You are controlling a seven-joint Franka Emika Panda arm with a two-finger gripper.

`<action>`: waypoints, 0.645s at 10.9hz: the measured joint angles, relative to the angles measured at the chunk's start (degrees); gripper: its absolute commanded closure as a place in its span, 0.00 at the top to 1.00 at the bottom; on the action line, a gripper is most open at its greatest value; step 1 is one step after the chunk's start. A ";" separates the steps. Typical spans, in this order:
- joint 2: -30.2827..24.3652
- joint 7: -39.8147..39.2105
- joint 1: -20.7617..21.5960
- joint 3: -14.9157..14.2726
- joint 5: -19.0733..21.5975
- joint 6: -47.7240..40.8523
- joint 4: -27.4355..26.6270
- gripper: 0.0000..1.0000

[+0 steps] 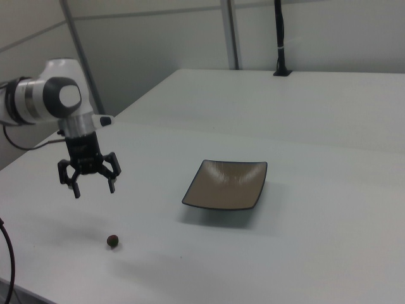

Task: Strawberries on a ceramic plate
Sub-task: 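Lower the gripper over the strawberry and close it around it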

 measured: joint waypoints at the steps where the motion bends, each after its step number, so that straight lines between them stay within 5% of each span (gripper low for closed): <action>1: 0.02 -1.96 0.01 0.53 -0.53 1.79 -2.02 1.00; 7: 0.05 -13.14 -0.27 0.68 -0.83 13.87 -12.78 1.00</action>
